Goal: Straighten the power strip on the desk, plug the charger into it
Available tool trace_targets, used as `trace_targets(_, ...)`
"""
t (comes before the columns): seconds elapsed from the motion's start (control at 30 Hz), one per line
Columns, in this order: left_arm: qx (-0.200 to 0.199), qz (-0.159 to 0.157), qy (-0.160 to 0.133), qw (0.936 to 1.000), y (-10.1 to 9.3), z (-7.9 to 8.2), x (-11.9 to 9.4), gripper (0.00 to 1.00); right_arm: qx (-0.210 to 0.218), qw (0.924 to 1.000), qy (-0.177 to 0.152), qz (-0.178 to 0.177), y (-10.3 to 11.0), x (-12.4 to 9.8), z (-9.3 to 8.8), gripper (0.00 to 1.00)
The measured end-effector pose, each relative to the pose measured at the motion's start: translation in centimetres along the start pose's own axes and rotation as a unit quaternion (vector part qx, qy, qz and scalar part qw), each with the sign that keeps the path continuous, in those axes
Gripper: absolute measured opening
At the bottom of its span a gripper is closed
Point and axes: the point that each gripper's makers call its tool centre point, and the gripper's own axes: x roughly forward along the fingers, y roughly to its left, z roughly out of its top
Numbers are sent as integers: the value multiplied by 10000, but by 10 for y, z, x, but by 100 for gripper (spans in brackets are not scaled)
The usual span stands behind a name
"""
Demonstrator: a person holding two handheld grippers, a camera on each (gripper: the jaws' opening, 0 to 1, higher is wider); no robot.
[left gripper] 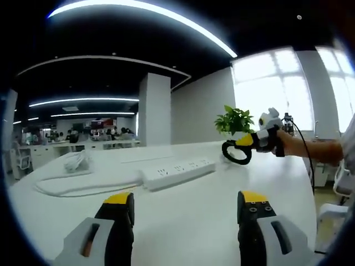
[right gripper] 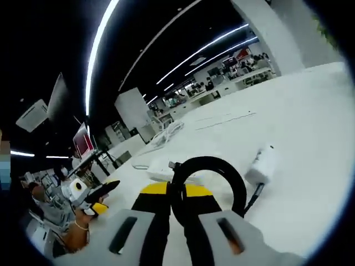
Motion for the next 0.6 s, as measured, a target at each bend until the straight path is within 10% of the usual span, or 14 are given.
trace_targets(0.6, 39, 49, 94, 9999, 1, -3, 1, 77, 265, 9840, -1560, 818, 46, 12, 70, 6)
